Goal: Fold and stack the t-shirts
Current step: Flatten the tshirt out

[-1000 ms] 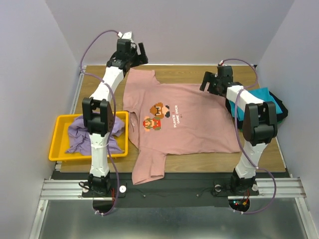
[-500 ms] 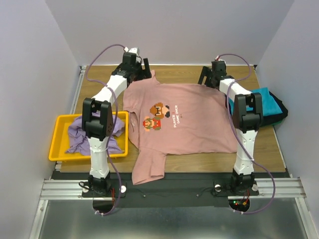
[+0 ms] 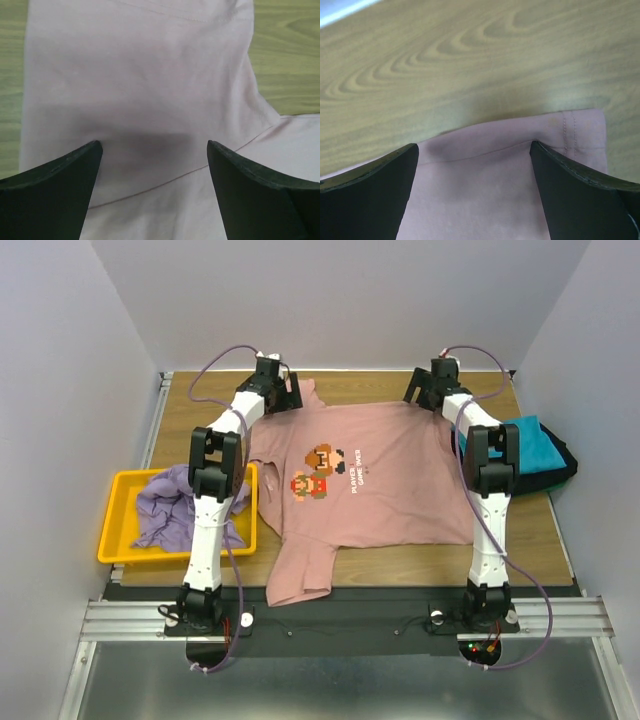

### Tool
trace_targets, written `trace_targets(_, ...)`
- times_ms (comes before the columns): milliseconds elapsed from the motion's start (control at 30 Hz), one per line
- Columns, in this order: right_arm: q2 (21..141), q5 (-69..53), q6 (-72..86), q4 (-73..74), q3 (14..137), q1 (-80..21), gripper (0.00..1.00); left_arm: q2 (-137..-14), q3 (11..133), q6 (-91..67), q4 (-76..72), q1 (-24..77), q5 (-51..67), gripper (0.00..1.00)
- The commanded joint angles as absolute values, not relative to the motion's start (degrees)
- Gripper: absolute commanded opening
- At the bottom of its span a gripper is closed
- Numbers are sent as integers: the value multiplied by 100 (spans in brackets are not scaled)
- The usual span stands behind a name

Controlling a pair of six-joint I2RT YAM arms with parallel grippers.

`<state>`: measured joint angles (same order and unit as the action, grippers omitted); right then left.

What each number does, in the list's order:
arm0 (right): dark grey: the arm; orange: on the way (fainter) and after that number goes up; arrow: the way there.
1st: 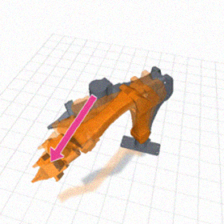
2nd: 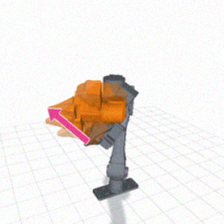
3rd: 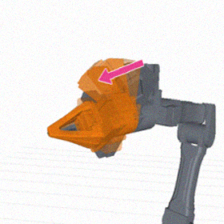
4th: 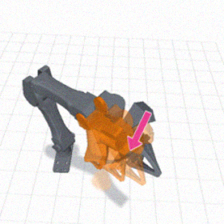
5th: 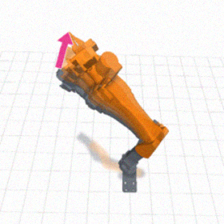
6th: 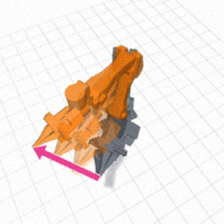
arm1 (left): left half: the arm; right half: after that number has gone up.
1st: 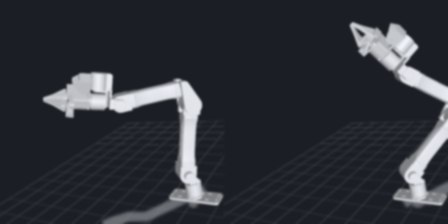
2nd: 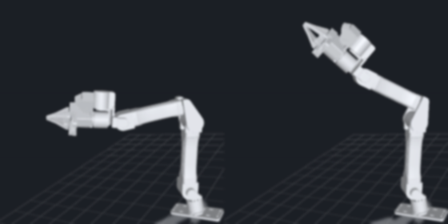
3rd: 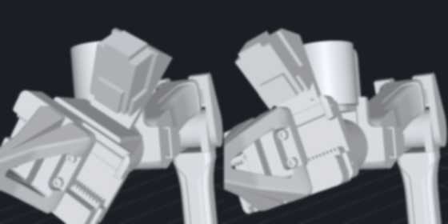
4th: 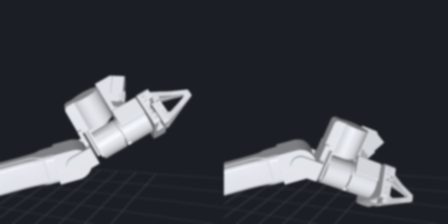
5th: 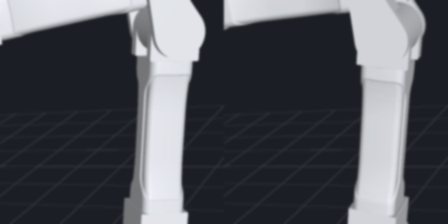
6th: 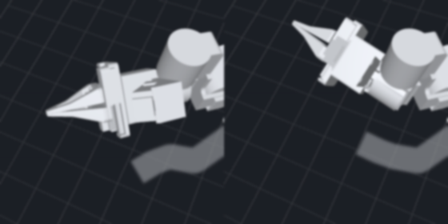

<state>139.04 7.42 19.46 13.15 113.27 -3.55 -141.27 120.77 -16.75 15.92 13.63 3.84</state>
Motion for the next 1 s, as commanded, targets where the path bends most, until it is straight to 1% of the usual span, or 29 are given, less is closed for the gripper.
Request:
trace_targets(0,14554,353,2110,1766,11776,-71,100,-14316,12646,-1644,1977,1134,430,99)
trace_targets(200,14836,-263,1837,1802,12242,-26,100,-14896,13463,-1600,1952,1072,790,99)
trace_targets(467,14898,-588,1618,1802,12419,-26,100,-15574,14325,-1968,1627,905,1151,99)
trace_targets(600,14836,-528,1380,1802,12436,-26,100,-15565,14414,-2135,1354,730,1054,99)
trace_targets(700,14722,-510,1248,1802,12445,-26,100,-15469,14484,-2224,1063,668,1274,99)
trace_targets(767,14521,-589,1143,1802,12463,-26,100,-15197,14502,-2197,958,703,1274,99)
trace_targets(867,14186,-685,1125,1819,12472,-26,100,-14609,14520,-1943,984,835,1143,99)
trace_targets(967,13476,-826,1195,1846,12262,-26,100,-13722,14266,-1750,1195,993,862,99)
